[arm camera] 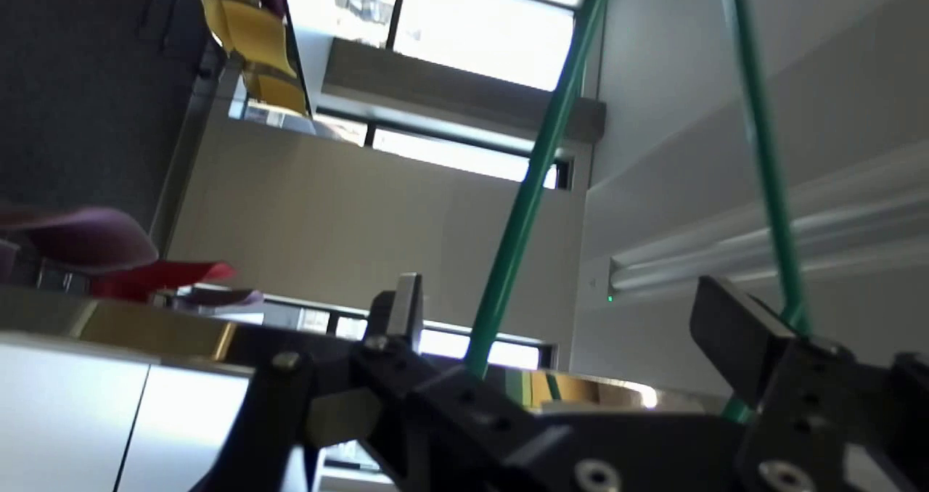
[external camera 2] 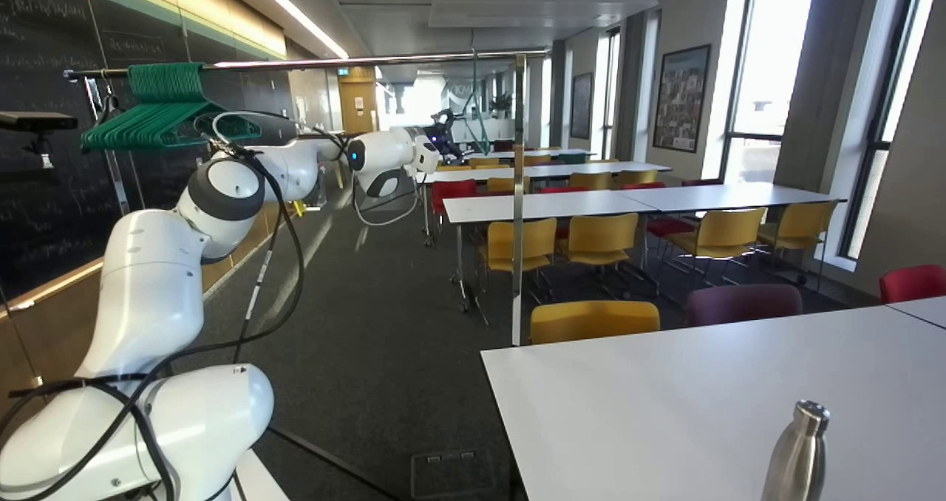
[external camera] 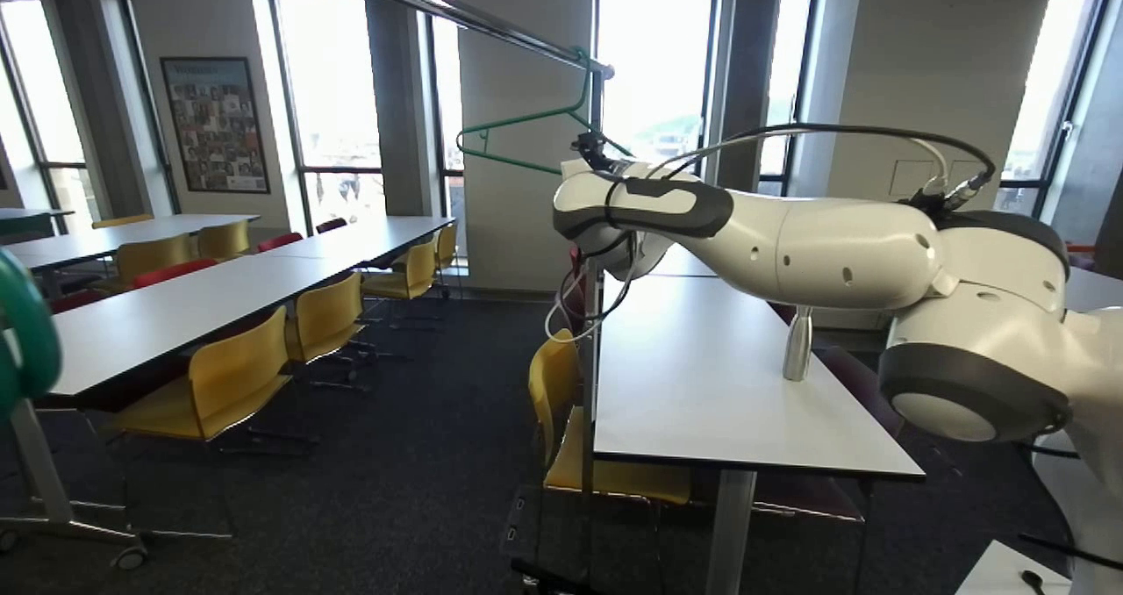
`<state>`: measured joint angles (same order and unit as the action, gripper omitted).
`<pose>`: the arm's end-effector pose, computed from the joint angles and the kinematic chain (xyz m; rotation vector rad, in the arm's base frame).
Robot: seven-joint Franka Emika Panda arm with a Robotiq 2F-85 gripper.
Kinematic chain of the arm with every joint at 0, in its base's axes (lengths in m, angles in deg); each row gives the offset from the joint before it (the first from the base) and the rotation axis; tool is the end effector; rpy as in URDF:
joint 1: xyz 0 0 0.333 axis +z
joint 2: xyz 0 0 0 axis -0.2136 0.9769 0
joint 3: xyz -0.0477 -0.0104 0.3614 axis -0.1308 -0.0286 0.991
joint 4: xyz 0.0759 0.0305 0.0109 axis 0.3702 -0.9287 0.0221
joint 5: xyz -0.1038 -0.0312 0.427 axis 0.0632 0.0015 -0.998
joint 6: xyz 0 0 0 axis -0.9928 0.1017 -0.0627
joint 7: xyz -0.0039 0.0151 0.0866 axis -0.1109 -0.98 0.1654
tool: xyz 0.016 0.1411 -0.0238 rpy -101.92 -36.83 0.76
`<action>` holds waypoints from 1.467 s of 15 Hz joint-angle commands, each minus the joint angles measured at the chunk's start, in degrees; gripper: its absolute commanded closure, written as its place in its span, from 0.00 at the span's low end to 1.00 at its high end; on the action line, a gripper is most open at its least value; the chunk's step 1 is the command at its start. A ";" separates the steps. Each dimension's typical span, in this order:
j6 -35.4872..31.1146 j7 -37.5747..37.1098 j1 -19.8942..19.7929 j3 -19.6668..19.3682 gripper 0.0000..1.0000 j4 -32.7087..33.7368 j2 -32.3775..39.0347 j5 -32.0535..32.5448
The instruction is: Put one green hanger on the table.
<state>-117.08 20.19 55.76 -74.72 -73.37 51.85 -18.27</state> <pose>0.7348 0.2461 0.6570 -1.2557 1.1178 -1.5119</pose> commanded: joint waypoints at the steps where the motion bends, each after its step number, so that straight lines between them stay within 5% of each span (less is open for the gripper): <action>1: 4.64 -0.02 -0.78 3.67 0.00 2.48 -4.96 3.59; 19: 3.33 0.69 -1.33 3.64 0.00 -1.44 -6.81 3.10; 20: 3.01 0.66 -1.46 3.65 0.25 -1.40 -6.63 3.13; 22: 3.22 0.68 -1.59 3.86 0.34 -1.56 -6.78 3.19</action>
<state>-113.51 19.30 53.69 -71.49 -73.44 47.57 -15.65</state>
